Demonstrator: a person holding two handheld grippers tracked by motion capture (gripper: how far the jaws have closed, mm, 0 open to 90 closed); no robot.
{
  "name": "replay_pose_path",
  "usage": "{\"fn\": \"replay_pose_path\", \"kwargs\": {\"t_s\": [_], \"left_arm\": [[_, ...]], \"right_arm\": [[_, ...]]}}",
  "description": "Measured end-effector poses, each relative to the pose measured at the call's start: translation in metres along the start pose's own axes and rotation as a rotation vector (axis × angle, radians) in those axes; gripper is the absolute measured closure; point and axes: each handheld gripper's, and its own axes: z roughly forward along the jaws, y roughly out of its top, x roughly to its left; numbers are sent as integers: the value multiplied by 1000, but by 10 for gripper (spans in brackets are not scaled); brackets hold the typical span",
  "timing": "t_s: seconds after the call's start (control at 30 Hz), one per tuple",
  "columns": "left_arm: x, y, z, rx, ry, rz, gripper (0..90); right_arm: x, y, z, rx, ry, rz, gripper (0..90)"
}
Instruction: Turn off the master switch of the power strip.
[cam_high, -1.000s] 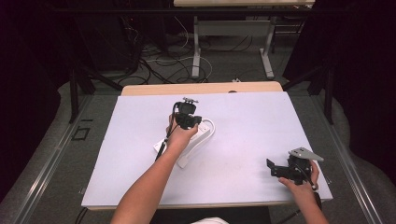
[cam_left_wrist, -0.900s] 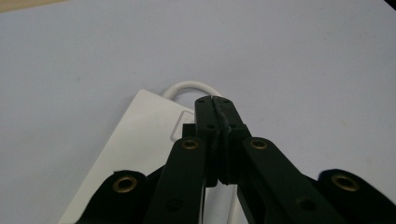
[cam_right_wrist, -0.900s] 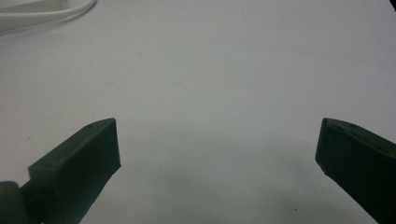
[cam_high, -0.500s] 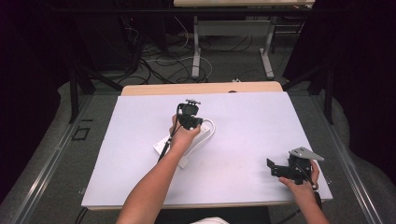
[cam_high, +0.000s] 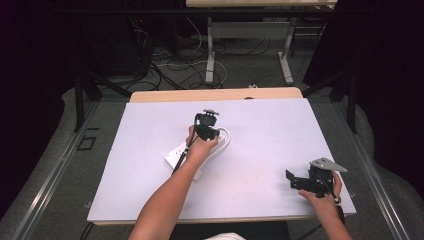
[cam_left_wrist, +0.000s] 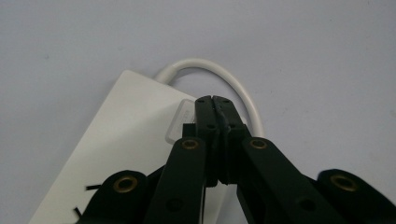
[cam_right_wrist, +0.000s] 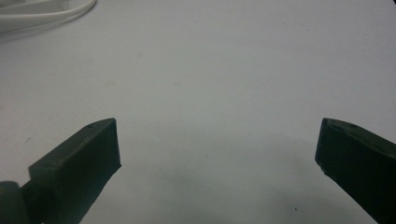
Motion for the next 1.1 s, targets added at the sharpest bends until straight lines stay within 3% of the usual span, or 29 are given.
{"fn": "replay_pose_path", "kwargs": {"t_s": [0.57, 0.8, 0.93, 1.1], "left_arm": [[1, 0, 7, 17, 13, 2, 900], [2, -1, 8, 1, 46, -15, 900], [4, 0, 5, -2, 14, -32, 900], [0, 0, 6, 0, 18, -19, 900]], "right_arm": [[0, 0, -1, 11, 11, -4, 0], [1, 0, -2, 5, 14, -14, 0], [0, 0, -2, 5, 8, -2, 0], [0, 1, -2, 20, 7, 2, 0]]}}
